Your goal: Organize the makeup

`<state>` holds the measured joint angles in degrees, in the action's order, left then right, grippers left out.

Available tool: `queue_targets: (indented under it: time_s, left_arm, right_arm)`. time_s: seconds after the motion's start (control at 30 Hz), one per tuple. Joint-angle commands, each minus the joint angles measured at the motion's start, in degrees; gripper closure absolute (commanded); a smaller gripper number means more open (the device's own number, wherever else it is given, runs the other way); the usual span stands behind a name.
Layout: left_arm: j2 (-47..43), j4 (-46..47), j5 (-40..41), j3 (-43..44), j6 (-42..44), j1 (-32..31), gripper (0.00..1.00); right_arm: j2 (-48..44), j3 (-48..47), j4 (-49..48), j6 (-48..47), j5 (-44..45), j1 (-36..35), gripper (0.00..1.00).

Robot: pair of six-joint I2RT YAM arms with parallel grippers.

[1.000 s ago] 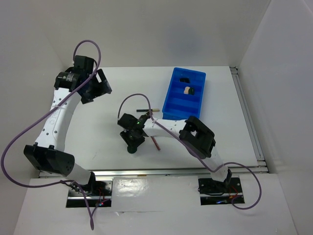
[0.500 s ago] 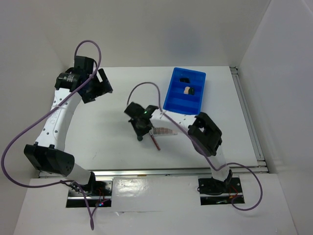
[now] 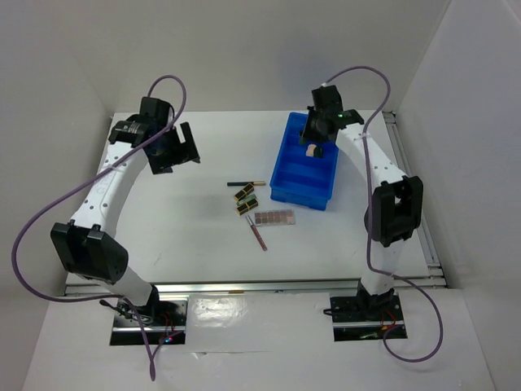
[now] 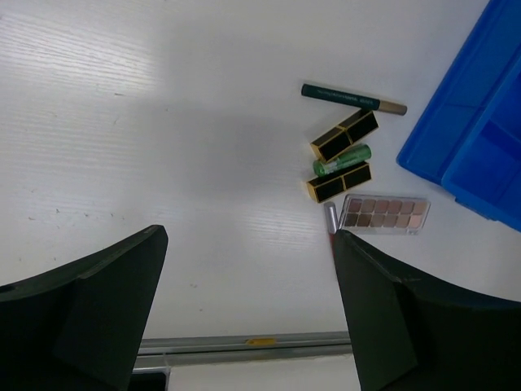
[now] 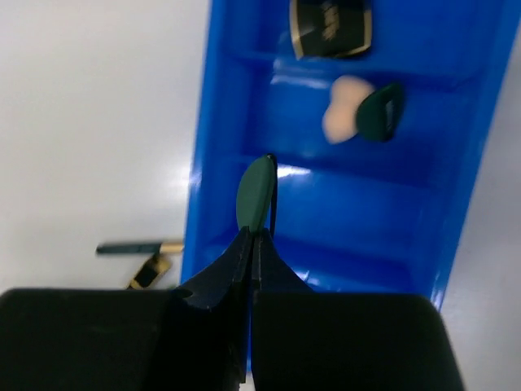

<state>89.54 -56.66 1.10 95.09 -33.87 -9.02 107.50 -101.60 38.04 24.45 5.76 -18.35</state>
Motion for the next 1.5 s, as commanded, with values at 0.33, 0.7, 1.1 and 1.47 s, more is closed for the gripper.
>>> queue_targets:
  time_s: [0.33, 0.7, 1.1, 1.47]
  left_arm:
    - [4.15, 1.47, -5.85, -1.05, 2.67, -3.90, 0.03]
    - [5.73, 0.94, -6.37, -1.05, 3.81, -5.57, 0.04]
    - [6.88, -0.20, -1.56, 3.09, 4.34, -6.89, 0.04]
    - [6.70, 1.03, -2.78, -2.19, 1.88, -6.89, 0.05]
  right_arm:
    - [18.35, -12.74, -1.74, -1.51, -4.70, 8.33, 1.00]
    - [19.77, -15.47, -0.60, -1.51, -4.70, 8.33, 0.44]
    - [-2.01, 3.05, -3.41, -8.98, 2.58, -5.08, 0.55]
    - [-9.61, 19.95, -0.25, 0.51, -4.00, -26.29, 0.45]
